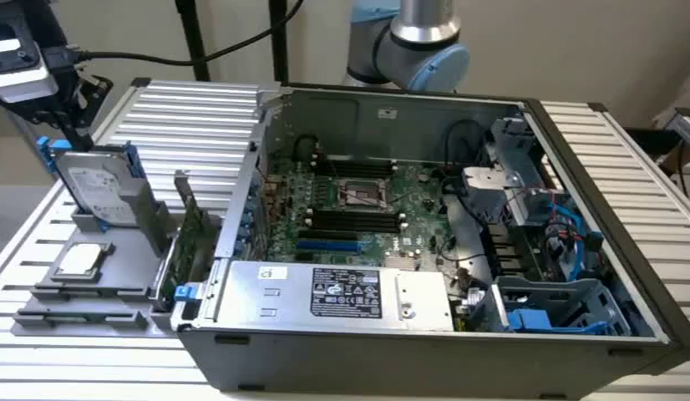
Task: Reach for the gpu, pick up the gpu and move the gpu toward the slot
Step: 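Reach for the gpu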
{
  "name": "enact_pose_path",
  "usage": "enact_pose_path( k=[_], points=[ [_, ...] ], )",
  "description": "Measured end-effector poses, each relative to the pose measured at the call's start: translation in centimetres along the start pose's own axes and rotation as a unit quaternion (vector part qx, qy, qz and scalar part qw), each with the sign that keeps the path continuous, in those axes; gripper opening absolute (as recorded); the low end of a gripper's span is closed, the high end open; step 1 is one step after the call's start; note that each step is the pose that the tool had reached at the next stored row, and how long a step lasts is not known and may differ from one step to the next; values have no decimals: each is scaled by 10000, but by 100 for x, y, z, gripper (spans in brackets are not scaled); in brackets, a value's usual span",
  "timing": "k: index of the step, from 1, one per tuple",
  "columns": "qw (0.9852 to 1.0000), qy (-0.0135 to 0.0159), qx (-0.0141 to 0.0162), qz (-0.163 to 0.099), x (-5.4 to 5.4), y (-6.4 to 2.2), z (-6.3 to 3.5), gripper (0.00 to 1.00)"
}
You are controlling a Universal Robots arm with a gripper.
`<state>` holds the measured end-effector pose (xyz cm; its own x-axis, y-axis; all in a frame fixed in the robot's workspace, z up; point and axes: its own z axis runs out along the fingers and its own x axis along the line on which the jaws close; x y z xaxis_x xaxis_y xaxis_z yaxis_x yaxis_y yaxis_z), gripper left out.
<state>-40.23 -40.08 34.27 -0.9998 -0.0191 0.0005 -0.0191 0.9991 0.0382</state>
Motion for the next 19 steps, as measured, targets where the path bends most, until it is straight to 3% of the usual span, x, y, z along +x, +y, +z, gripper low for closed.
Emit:
enact_pose_path(
  k=[13, 19],
  points=[
    [10000, 1, 0, 0, -2, -4, -1, 11],
    [10000, 41, -1, 1, -121, -126, -4, 11]
  ],
)
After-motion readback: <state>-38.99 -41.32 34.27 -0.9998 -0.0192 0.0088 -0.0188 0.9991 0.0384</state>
